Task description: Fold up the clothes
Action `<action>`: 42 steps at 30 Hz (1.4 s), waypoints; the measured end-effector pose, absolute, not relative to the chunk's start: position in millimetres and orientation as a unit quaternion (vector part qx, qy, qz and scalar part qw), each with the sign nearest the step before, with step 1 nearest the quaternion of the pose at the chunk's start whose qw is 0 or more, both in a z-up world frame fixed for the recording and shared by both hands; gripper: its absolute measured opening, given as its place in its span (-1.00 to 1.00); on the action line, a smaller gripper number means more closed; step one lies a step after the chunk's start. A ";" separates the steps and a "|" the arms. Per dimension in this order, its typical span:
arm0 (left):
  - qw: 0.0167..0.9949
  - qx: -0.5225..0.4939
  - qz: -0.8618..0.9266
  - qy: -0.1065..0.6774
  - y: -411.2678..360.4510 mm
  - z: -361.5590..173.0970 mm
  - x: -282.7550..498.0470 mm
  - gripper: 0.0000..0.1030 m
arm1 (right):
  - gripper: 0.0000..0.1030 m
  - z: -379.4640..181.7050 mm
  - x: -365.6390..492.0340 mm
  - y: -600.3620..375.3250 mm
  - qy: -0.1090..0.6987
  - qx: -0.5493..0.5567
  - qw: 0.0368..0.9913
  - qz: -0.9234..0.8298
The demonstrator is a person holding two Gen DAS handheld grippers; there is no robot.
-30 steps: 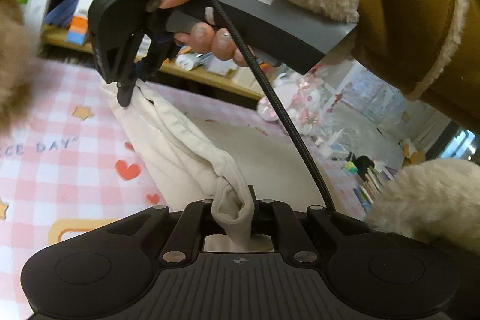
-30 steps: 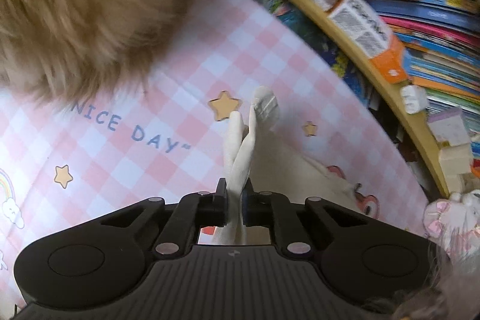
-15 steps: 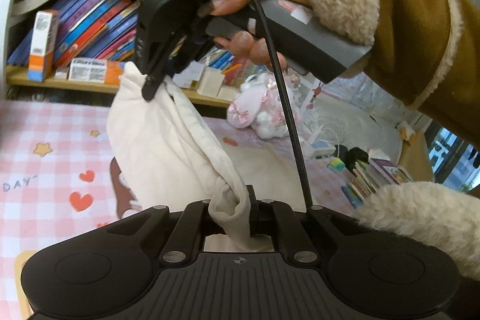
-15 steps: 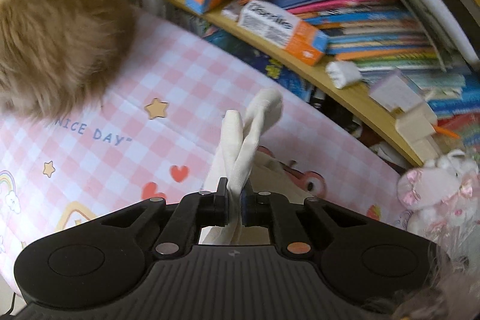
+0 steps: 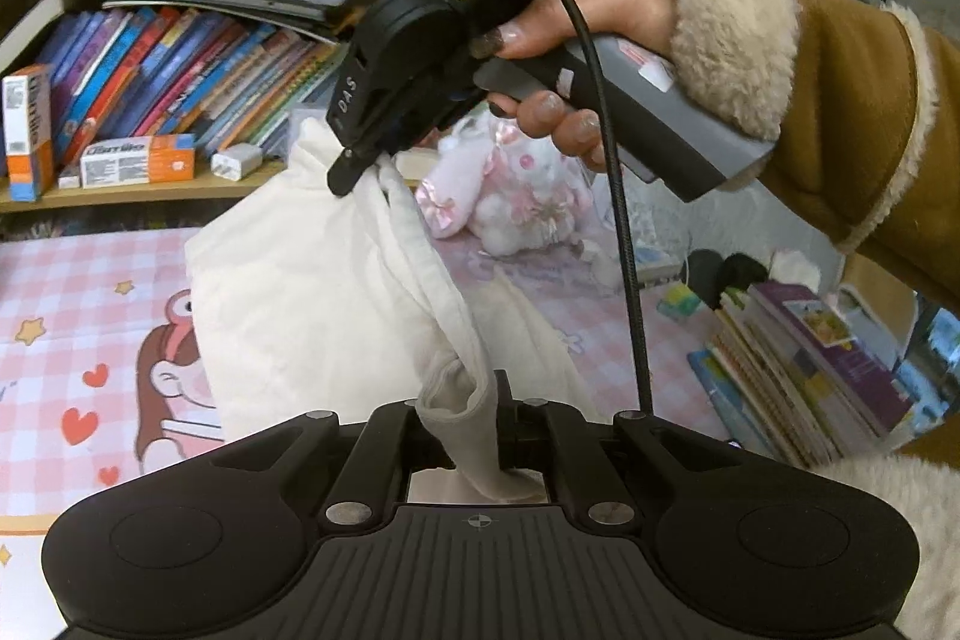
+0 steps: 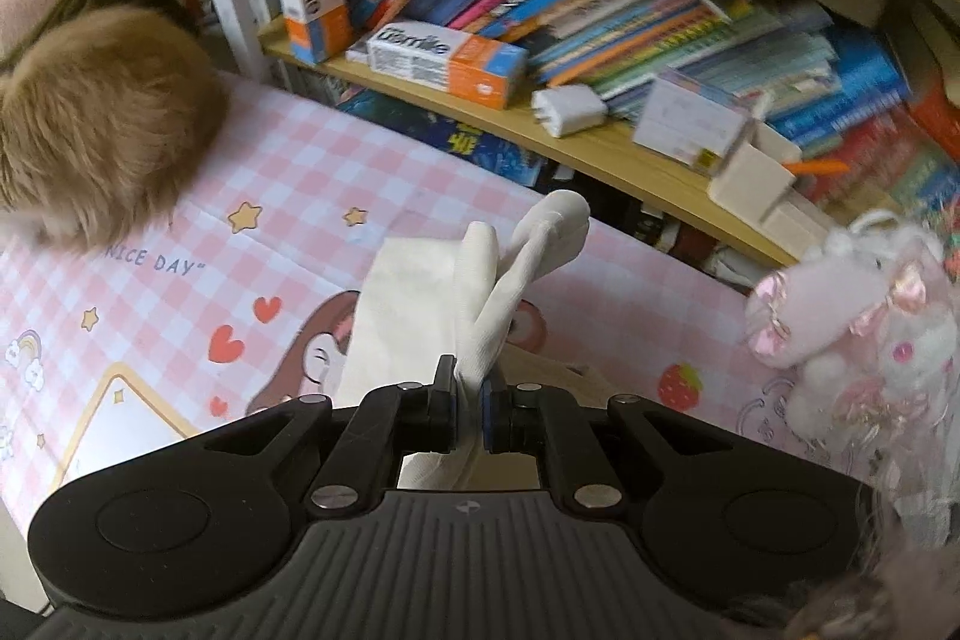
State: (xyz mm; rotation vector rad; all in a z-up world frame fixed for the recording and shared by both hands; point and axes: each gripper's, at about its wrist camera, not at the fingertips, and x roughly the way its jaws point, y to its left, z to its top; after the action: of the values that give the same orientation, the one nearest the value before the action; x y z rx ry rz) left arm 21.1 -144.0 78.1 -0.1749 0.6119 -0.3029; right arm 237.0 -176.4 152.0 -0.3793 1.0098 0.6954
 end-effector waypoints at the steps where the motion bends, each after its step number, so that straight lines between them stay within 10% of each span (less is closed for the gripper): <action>1: 0.938 -0.082 -0.148 0.304 -151.6 78.0 23.2 -0.89 | -0.87 150.6 239.6 -187.2 0.470 -0.169 0.802 0.326; 18: 0.883 0.005 -0.178 0.433 -264.0 20.9 60.2 -0.86 | -0.87 45.3 271.4 -347.8 0.560 -0.049 0.784 0.262; 26: 0.871 -0.051 -0.252 0.419 -278.3 23.8 45.4 -0.23 | -0.82 24.0 267.0 -377.0 0.541 0.022 0.799 0.261; 33: 0.882 -0.182 -0.232 0.368 -216.0 40.9 19.6 -0.20 | -0.16 42.9 237.6 -407.3 0.498 0.026 0.833 0.238; 42: 0.895 -0.212 0.009 0.393 -108.2 14.6 -0.8 -0.20 | 0.20 36.6 131.5 -421.5 0.528 -0.015 0.806 0.266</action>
State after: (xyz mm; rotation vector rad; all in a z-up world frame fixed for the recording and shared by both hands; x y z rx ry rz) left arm -0.8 -108.2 14.6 -0.4399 0.8157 0.0190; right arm 131.5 -421.5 36.6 -0.0316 1.1294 0.5701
